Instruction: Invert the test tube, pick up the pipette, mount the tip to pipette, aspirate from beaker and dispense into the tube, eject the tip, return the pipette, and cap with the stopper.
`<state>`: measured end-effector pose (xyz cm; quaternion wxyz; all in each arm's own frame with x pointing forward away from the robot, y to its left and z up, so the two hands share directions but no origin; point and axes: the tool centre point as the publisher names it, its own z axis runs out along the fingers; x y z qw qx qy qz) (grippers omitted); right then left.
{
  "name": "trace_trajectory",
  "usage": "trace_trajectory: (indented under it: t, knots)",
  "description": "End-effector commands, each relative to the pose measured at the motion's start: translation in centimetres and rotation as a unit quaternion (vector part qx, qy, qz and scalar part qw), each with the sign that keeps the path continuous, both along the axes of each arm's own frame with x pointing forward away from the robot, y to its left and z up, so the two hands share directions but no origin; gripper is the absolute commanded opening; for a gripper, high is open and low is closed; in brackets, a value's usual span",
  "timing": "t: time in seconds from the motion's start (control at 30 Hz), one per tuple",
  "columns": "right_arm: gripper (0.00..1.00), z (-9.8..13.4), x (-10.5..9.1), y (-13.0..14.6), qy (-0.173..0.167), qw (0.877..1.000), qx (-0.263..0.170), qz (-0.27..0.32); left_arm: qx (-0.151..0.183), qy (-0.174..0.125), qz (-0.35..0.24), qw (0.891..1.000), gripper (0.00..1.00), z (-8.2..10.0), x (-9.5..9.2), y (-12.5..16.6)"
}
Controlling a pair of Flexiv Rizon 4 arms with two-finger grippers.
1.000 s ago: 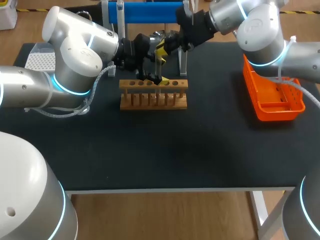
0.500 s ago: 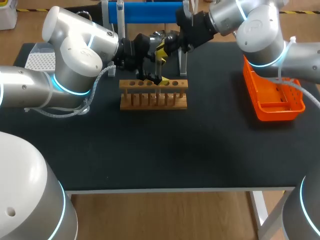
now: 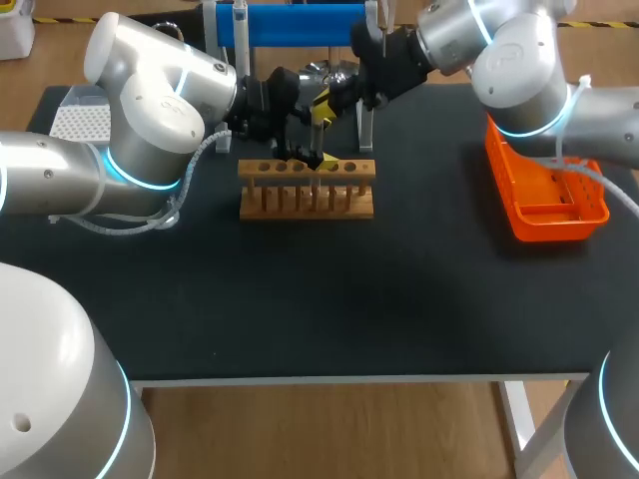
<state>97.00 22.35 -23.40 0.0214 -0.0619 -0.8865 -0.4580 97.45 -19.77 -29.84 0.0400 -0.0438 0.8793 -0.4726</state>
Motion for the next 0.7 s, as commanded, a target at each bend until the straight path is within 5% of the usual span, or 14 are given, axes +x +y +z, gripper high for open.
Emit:
trace_trajectory:
  t: [0.03,0.07,0.1,0.13,0.17,0.7]
  knots:
    - [0.00,-0.6,-0.2,-0.1,-0.001,1.000,-0.011,0.001,0.000,0.000,0.000,1.000,1.00,0.0,0.0,0.0]
    - [0.10,-0.6,-0.2,-0.1,-0.001,1.000,-0.010,0.000,0.000,0.000,0.000,1.000,1.00,0.0,0.0,0.0]
    - [0.40,-0.7,-0.2,-0.2,0.000,1.000,-0.009,-0.004,0.000,0.000,0.000,1.000,1.00,0.0,0.0,0.0]
    - [0.82,-0.6,-0.1,-0.3,-0.001,1.000,-0.005,-0.008,0.000,0.000,0.000,1.000,1.00,0.0,0.0,0.0]
    - [1.00,-0.5,0.0,-0.4,0.000,1.000,0.001,-0.010,0.000,0.000,0.000,1.000,1.00,0.0,0.0,0.0]
    - [1.00,2.1,0.2,-2.3,-0.047,0.987,0.152,-0.006,0.000,0.000,0.000,1.000,1.00,0.0,0.0,0.0]
